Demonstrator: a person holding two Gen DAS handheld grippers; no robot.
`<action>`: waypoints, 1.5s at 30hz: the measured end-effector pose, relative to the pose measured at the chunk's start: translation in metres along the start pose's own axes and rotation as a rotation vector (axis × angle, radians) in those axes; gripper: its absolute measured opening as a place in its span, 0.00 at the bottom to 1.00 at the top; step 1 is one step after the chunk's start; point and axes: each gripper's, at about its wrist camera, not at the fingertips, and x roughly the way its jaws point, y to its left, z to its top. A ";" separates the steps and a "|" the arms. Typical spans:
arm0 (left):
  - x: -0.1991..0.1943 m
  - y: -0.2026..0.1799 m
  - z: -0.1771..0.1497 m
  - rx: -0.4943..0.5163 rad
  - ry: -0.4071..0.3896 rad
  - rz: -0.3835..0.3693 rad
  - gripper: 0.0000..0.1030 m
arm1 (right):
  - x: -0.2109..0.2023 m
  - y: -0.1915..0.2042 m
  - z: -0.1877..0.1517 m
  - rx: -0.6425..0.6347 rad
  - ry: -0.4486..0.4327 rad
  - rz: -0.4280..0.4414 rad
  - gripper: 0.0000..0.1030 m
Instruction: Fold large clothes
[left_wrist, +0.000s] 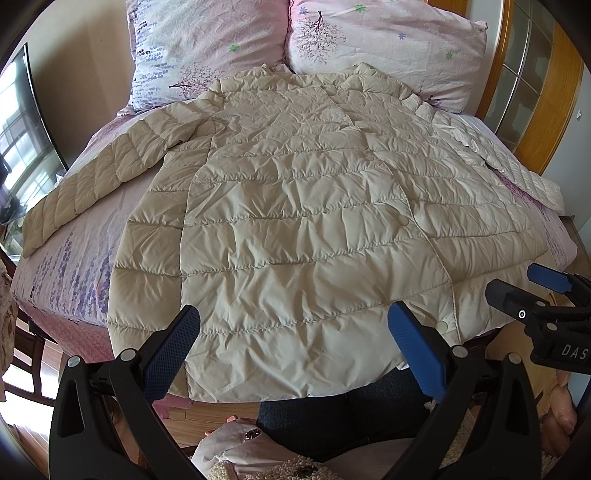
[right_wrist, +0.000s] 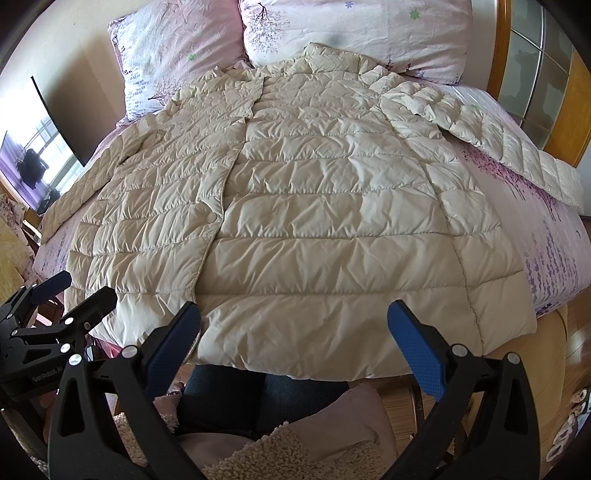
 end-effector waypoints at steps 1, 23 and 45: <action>0.000 0.000 0.000 0.000 0.000 0.000 0.99 | 0.000 -0.005 0.004 0.004 0.000 0.003 0.98; 0.015 0.015 0.020 -0.014 0.028 -0.175 0.99 | 0.002 -0.068 0.047 0.202 -0.199 0.255 0.98; 0.053 0.120 0.131 -0.152 -0.186 -0.194 0.99 | 0.052 -0.406 0.056 1.292 -0.317 0.130 0.41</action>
